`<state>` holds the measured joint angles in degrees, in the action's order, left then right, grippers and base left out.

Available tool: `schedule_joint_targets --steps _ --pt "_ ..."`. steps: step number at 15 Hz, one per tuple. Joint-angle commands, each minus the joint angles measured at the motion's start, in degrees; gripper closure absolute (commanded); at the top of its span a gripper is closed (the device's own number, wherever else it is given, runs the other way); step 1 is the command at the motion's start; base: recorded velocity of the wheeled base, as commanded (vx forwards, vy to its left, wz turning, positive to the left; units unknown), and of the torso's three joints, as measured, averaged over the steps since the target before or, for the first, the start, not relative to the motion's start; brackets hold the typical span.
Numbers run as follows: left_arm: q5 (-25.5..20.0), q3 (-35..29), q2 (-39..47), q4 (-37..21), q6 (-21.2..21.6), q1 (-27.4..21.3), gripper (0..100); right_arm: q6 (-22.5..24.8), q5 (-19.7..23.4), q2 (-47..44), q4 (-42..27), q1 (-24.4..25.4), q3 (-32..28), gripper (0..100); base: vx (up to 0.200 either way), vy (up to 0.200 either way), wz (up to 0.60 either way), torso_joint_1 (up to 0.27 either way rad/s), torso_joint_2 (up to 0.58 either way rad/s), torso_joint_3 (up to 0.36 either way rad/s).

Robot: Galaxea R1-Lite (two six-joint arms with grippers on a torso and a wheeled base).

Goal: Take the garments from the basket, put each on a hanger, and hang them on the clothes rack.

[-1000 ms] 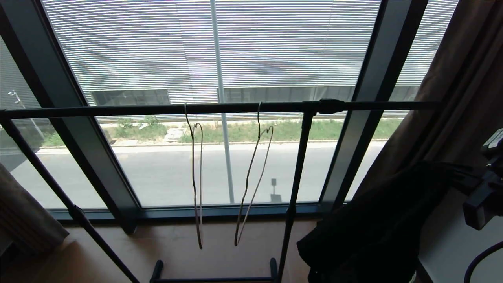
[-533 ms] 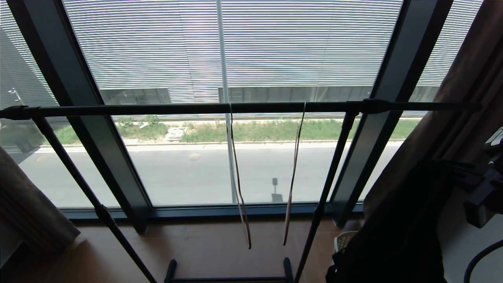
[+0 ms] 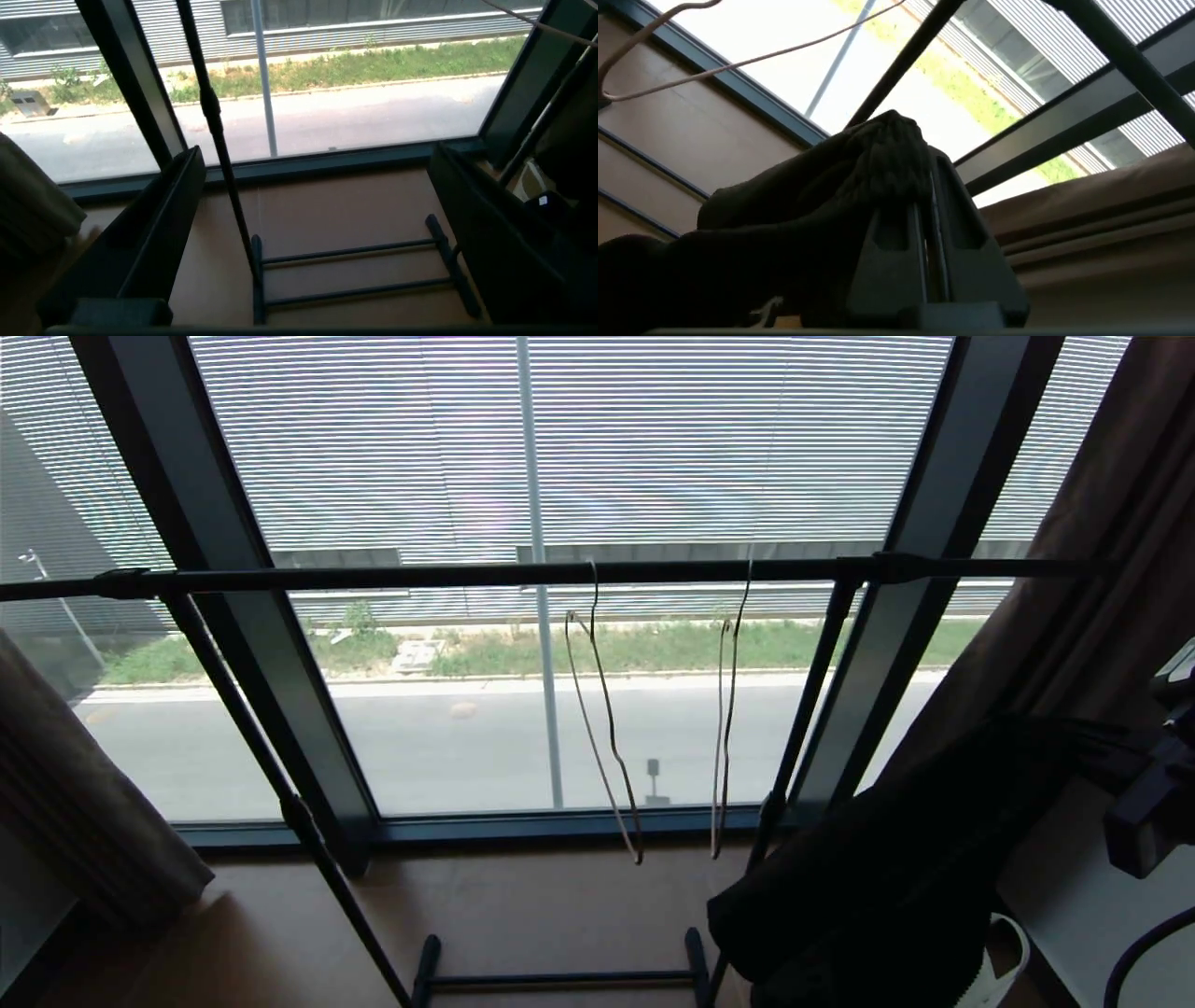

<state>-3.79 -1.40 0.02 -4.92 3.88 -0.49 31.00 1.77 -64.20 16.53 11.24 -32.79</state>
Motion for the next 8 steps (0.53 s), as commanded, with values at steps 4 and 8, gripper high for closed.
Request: schedule_joint_targets --steps 4,8 --pt "0.0 0.0 0.1 0.0 0.0 0.0 0 0.0 0.0 -0.1 0.0 0.0 0.0 100 -0.15 0.05 0.0 0.006 0.0 0.001" --pt "0.0 0.0 0.1 0.0 0.1 0.1 0 0.0 0.0 -0.2 0.0 0.0 0.0 100 -0.1 0.0 0.0 0.007 0.0 -0.001"
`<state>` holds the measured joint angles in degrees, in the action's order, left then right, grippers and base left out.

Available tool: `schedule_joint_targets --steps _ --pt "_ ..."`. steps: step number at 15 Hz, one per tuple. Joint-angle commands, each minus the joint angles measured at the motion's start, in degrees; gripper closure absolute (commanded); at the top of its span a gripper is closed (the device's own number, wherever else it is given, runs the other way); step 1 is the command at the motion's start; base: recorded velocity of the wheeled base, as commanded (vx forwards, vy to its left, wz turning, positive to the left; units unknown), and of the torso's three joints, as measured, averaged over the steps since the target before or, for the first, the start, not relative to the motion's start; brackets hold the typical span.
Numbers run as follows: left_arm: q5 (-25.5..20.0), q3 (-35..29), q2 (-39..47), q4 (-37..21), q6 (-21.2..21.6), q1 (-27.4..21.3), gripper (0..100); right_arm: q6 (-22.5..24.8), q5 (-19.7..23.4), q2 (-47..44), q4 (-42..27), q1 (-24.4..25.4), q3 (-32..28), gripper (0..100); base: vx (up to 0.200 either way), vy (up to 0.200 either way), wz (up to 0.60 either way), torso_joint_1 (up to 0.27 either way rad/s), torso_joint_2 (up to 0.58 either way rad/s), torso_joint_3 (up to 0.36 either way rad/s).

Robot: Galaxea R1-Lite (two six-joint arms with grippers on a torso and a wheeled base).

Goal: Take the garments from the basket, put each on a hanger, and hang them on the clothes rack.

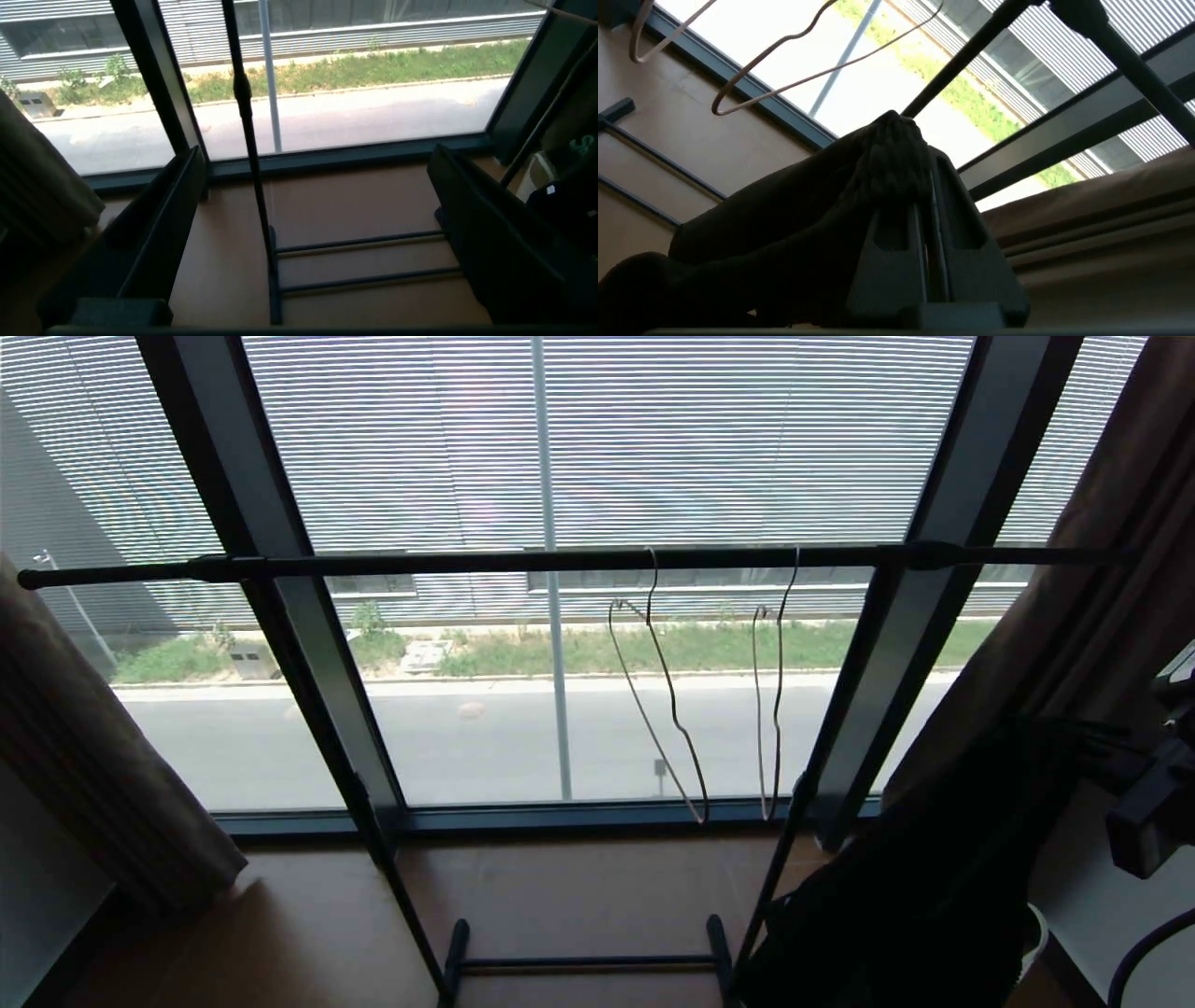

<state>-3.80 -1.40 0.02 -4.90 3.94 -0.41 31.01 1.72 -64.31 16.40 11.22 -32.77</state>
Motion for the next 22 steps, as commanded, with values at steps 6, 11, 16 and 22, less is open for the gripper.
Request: schedule_joint_targets --steps 6,11,16,22 --pt "0.0 0.1 0.2 0.0 0.4 0.0 0 0.1 0.0 -0.2 0.0 0.0 0.2 100 0.0 0.0 0.0 0.0 0.0 0.0" --pt "0.2 0.1 0.2 0.0 2.1 0.0 0 -0.1 -1.5 6.3 -7.3 0.7 0.4 100 0.0 0.0 0.0 0.0 0.0 0.0" --pt "-4.5 -3.4 14.4 0.0 1.5 -4.4 0 -9.7 -2.9 8.8 -24.4 12.0 -8.5 100 0.0 0.0 0.0 0.0 0.0 0.0" --pt "-10.3 -17.1 48.3 8.1 -5.0 -13.8 0 -28.9 -14.6 -2.5 -29.0 28.8 -18.4 100 0.0 0.0 0.0 0.0 0.0 0.0"
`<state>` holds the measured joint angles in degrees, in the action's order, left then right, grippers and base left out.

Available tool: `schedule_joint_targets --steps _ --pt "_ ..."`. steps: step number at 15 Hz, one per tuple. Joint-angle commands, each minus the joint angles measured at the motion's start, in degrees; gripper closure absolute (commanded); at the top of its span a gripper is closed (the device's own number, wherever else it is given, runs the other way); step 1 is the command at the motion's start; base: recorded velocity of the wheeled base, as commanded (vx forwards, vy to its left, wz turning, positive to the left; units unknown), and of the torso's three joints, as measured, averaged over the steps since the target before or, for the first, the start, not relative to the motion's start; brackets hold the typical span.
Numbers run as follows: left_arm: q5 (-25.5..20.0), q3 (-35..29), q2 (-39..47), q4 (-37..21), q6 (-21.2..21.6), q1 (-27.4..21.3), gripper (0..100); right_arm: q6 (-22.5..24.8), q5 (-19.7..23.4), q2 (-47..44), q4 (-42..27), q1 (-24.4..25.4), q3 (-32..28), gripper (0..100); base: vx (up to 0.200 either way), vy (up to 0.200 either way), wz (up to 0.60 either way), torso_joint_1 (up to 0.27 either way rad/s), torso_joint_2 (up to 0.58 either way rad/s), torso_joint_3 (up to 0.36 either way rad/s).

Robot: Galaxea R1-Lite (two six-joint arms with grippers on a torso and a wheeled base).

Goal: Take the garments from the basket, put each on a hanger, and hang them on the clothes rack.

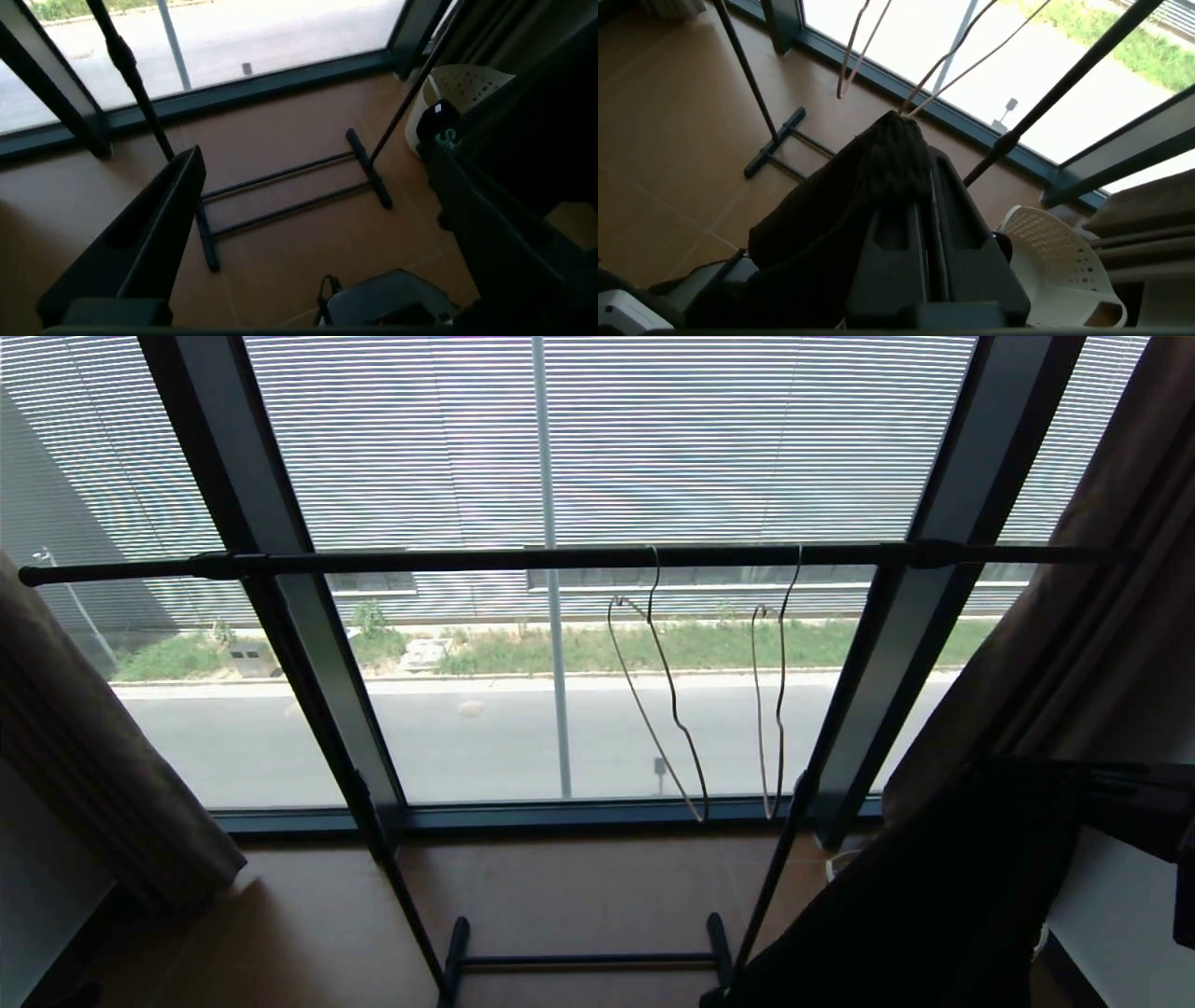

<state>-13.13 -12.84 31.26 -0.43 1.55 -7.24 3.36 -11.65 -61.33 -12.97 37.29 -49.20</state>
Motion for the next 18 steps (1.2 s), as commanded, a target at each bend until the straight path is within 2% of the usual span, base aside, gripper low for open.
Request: schedule_joint_targets --steps 1,2,5,7,8,11,12,18 --pt "-0.8 -7.1 21.3 5.1 -4.4 -10.3 0 -2.7 -1.3 -7.9 1.8 3.4 -3.3 100 0.0 0.0 0.0 0.0 0.0 0.0" --pt "0.1 -9.0 26.1 6.8 -6.6 -14.9 0 -5.0 -1.7 -10.8 3.7 4.4 -5.1 100 0.0 0.0 0.0 0.0 0.0 0.0" --pt "3.5 -12.9 38.0 13.0 -11.4 -25.9 0 -11.8 -11.5 -19.4 4.1 10.1 -13.5 100 0.0 0.0 0.0 0.0 0.0 0.0" --pt "4.0 -14.7 43.2 15.9 -13.1 -29.8 0 -13.9 -15.3 -23.0 3.7 12.9 -16.9 100 0.0 0.0 0.0 0.0 0.0 0.0" --pt "4.6 -16.1 46.3 16.9 -14.4 -32.8 0 -14.4 -18.6 -25.1 3.6 14.4 -18.8 100 0.0 0.0 0.0 0.0 0.0 0.0" --pt "5.5 -20.0 51.6 17.2 -14.7 -35.6 0 -16.7 -21.7 -28.3 3.4 15.3 -22.6 100 0.0 0.0 0.0 0.0 0.0 0.0" --pt "5.5 -21.3 53.3 17.2 -14.8 -36.4 0 -17.8 -24.5 -29.7 3.5 15.3 -23.5 100 0.0 0.0 0.0 0.0 0.0 0.0" --pt "6.3 -23.3 60.9 21.0 -15.8 -39.2 0 -18.5 -25.3 -30.0 3.6 15.3 -24.9 100 0.0 0.0 0.0 0.0 0.0 0.0"
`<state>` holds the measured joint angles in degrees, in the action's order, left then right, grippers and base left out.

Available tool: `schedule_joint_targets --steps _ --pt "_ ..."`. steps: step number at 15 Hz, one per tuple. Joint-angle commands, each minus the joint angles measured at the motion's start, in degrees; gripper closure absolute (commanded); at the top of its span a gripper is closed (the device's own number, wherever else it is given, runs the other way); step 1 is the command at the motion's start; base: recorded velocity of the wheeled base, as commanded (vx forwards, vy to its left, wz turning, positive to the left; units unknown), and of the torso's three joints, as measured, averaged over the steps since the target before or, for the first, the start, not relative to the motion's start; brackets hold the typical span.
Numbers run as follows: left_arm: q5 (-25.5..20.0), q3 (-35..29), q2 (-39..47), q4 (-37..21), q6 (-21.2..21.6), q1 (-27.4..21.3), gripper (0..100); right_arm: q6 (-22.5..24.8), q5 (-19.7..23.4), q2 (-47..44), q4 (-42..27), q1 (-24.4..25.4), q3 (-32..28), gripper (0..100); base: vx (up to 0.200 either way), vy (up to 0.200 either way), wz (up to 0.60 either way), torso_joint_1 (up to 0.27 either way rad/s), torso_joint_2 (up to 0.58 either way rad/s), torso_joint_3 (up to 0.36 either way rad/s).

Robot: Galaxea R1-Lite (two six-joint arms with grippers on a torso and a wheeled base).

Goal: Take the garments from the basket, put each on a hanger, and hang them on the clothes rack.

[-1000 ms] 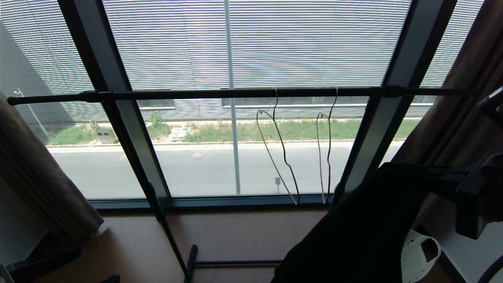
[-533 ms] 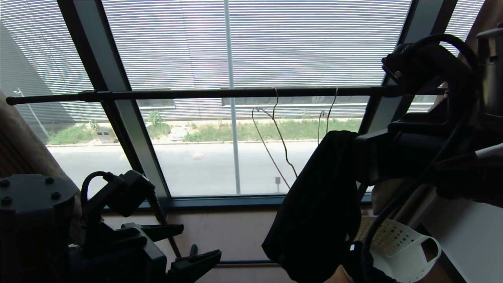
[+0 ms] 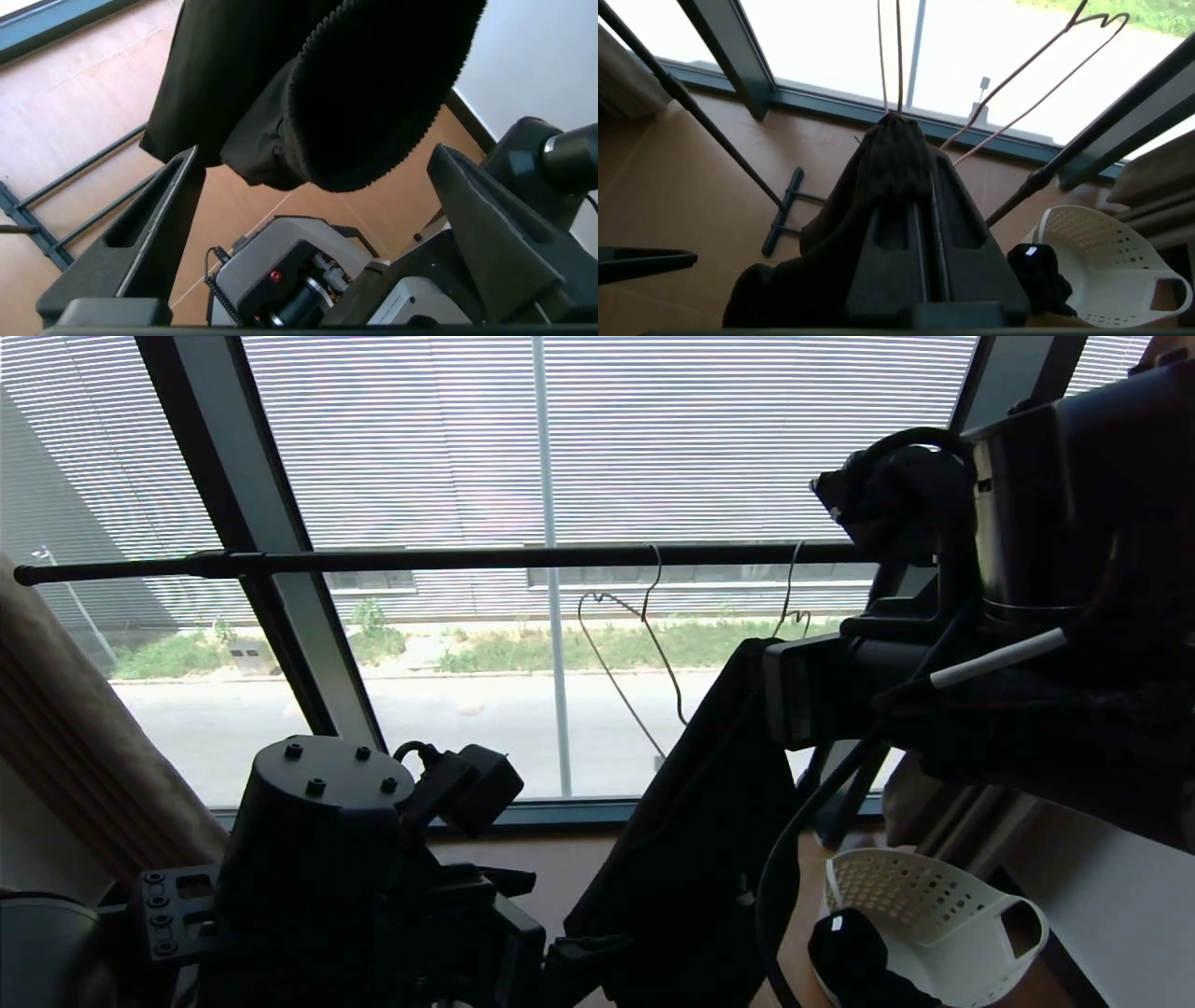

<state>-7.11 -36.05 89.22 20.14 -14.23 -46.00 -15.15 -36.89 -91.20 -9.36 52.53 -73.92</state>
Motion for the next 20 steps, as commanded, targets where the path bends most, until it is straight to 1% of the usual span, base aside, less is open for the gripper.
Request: schedule_joint_targets --steps 1,3,4,5,6,11,12,13,14,15,16,17,18,20 --pt "1.3 -0.3 4.6 1.6 0.0 -0.4 0 -0.1 0.1 0.0 0.1 0.1 -0.2 100 0.0 0.0 0.0 0.0 0.0 0.0" --pt "2.7 -0.3 8.4 4.4 0.1 -0.3 0 -0.1 0.1 0.1 0.3 0.2 -0.1 100 0.0 0.0 0.0 0.0 0.0 0.0" --pt "4.1 -0.3 11.4 6.6 0.1 -0.3 0 -0.1 0.1 0.3 0.3 0.2 -0.2 100 0.0 0.0 0.0 0.0 0.0 0.0" --pt "5.4 -0.3 13.1 7.5 0.1 -0.3 0 -0.1 0.1 0.5 0.3 0.2 -0.1 100 0.0 0.0 0.0 0.0 0.0 0.0" --pt "8.3 0.2 14.8 7.9 0.2 -0.3 0 -0.3 0.1 1.3 0.1 0.2 0.2 100 0.0 0.0 0.0 0.0 0.0 0.0" --pt "8.8 2.6 15.4 7.9 0.1 0.0 0 -1.8 0.0 5.9 -0.1 0.0 2.9 100 0.0 0.0 0.0 0.0 0.0 0.0" --pt "9.0 3.2 15.2 8.0 0.1 0.4 100 -1.8 0.0 7.5 0.0 -0.5 4.2 100 0.0 0.0 0.0 0.0 0.0 0.0" --pt "9.1 4.1 14.6 8.0 0.1 0.9 100 -1.8 0.0 8.7 0.0 -1.9 5.3 100 0.0 0.0 0.0 0.0 0.0 0.0" --pt "9.1 4.2 14.4 8.0 0.1 1.1 100 -1.8 0.0 8.9 0.0 -2.2 5.5 100 0.0 0.0 0.0 0.0 0.0 0.0" --pt "9.0 6.2 10.7 7.9 0.1 2.6 100 -1.7 0.1 11.7 0.3 -4.7 7.7 100 0.0 0.0 0.0 0.0 0.0 0.0" --pt "9.1 7.2 9.0 8.0 0.1 3.5 100 -1.7 0.2 12.9 0.3 -5.9 8.5 100 0.0 0.0 0.0 0.0 0.0 0.0" --pt "9.0 7.8 7.5 7.9 0.2 4.2 100 -1.7 0.2 13.8 0.3 -6.7 9.1 100 0.0 0.0 0.0 0.0 0.0 0.0" --pt "9.0 8.8 4.6 7.9 0.3 6.0 100 -1.7 0.4 15.6 0.3 -8.1 10.5 100 0.0 0.0 0.0 0.0 0.0 0.0" --pt "9.0 9.3 0.3 7.7 0.2 8.2 100 -1.8 0.4 17.6 0.4 -8.8 13.1 100 0.0 0.0 0.0 0.0 0.0 0.0"
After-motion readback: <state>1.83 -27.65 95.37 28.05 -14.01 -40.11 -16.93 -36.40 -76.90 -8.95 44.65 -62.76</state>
